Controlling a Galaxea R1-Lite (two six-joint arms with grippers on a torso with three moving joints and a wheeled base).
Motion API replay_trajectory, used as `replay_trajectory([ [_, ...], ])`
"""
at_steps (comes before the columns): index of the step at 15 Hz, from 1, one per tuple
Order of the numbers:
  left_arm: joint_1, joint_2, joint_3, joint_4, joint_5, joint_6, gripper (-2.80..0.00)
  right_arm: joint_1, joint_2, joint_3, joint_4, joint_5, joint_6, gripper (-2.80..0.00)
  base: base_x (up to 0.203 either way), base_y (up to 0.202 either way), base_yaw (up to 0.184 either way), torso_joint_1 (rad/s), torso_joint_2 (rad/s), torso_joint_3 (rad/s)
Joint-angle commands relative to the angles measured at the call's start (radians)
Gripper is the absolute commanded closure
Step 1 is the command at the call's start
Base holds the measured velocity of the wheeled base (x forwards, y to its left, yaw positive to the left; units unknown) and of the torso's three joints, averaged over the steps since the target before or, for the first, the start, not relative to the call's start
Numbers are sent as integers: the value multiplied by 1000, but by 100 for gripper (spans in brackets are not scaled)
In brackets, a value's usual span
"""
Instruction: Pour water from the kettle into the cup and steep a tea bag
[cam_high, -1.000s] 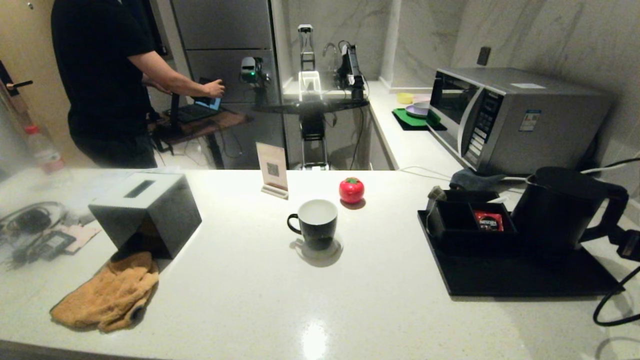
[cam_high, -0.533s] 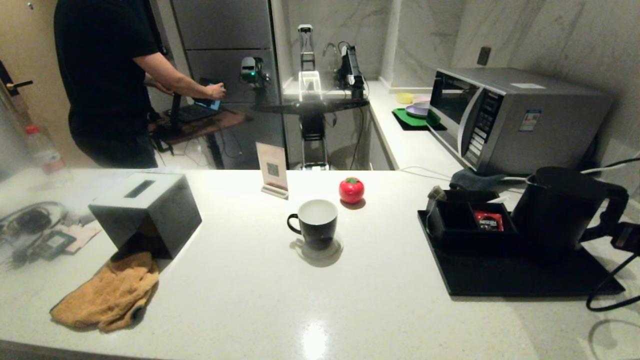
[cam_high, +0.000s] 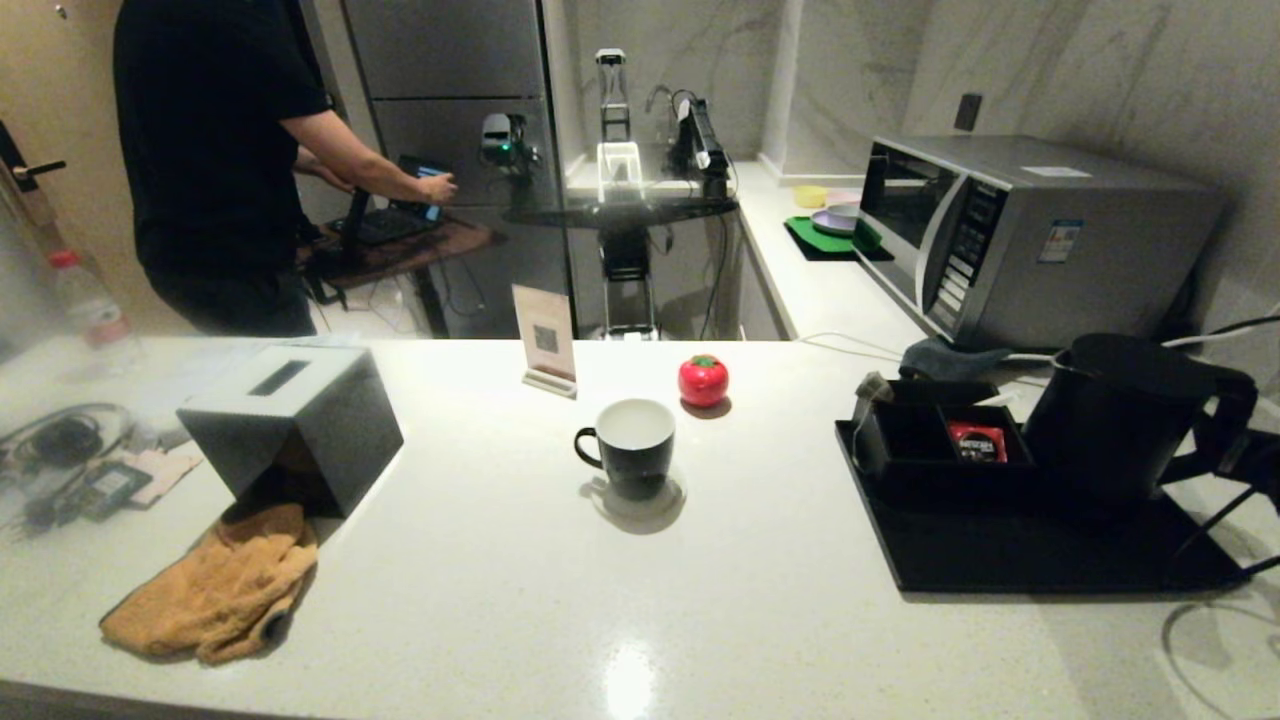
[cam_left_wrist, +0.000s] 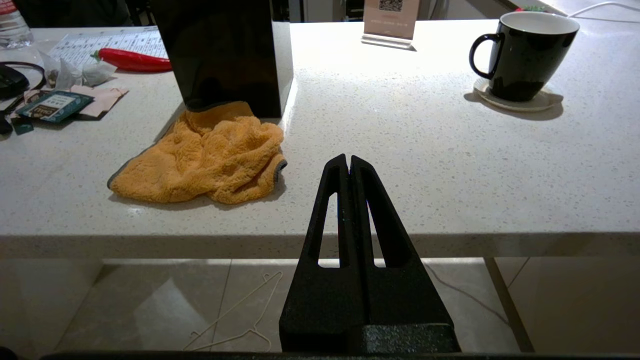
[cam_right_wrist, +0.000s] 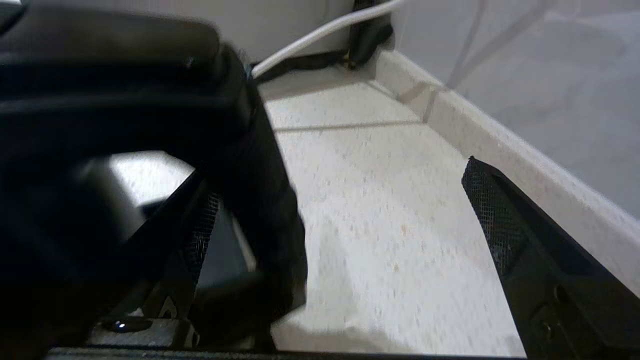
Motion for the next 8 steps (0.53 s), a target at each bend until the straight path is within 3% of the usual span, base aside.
replay_trajectory([
  [1, 0, 2, 0, 0, 0, 0, 0, 0, 33, -42, -23, 1, 1, -280, 0, 0, 0, 0, 0, 0],
  [8, 0, 2, 0, 0, 0, 0, 0, 3, 77, -131, -23, 6, 2, -280, 0, 0, 0, 0, 0, 0],
])
